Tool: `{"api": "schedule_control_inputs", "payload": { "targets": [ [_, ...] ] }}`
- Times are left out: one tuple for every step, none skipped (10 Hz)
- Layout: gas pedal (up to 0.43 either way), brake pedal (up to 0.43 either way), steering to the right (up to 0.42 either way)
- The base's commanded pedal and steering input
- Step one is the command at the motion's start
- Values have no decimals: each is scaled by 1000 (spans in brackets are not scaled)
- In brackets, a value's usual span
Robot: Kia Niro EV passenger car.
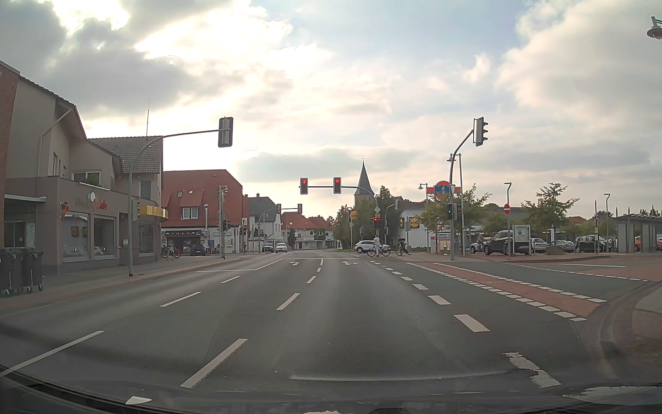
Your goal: Follow the waypoints while adhering to traffic rules and regulations
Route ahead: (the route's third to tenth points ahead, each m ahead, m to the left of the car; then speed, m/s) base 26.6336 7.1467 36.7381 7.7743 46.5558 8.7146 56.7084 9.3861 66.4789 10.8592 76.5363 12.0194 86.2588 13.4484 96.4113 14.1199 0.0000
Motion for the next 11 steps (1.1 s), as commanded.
{"api": "schedule_control_inputs", "payload": {
  "targets": [
    [0, 220, -5],
    [0, 220, -5],
    [0, 220, -5],
    [0, 220, -5],
    [0, 220, -5],
    [0, 220, -5],
    [0, 220, -5],
    [0, 220, -5],
    [0, 220, -5],
    [0, 220, -5],
    [0, 220, -5]
  ]
}}
